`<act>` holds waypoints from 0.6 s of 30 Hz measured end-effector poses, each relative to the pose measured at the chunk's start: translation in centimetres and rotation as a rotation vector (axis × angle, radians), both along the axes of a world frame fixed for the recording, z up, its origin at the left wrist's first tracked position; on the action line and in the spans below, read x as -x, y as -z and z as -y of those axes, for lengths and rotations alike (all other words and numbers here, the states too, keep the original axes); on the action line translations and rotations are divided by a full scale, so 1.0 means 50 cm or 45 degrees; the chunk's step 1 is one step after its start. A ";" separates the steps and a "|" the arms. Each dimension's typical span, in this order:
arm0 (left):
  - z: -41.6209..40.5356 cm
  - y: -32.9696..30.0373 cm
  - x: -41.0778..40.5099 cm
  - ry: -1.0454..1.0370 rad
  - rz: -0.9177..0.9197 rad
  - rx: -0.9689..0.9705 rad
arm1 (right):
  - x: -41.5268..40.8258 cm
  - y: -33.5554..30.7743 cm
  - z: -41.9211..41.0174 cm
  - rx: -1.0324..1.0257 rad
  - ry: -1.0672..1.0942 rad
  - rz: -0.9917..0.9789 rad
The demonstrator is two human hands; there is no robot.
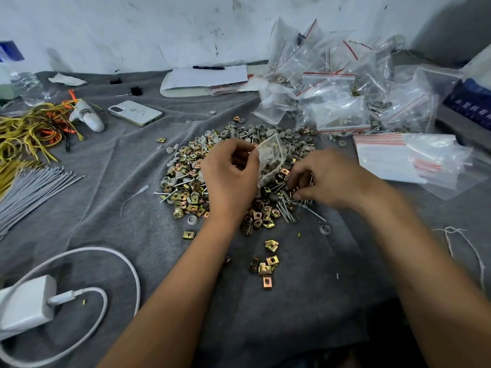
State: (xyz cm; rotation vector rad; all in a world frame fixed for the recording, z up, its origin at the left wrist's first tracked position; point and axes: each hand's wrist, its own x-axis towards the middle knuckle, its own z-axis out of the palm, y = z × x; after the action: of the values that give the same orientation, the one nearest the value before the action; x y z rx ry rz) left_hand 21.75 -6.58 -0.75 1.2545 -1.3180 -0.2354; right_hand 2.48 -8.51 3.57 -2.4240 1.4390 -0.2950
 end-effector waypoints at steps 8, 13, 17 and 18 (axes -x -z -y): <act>0.003 0.002 -0.005 -0.011 -0.088 -0.015 | -0.009 0.011 0.004 -0.096 -0.065 -0.103; 0.003 0.003 -0.005 -0.007 -0.091 -0.034 | 0.015 0.020 0.005 -0.071 0.046 0.239; 0.001 0.000 -0.002 0.022 -0.080 -0.050 | 0.026 0.006 0.007 -0.019 0.146 0.533; 0.000 -0.001 -0.001 0.025 -0.069 -0.053 | 0.027 0.002 0.008 -0.012 0.155 0.557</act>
State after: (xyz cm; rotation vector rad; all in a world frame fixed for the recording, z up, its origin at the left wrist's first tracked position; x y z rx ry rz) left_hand 21.79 -6.59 -0.71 1.2623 -1.2852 -0.3099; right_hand 1.12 -8.93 3.49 -2.0908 1.3770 -0.7879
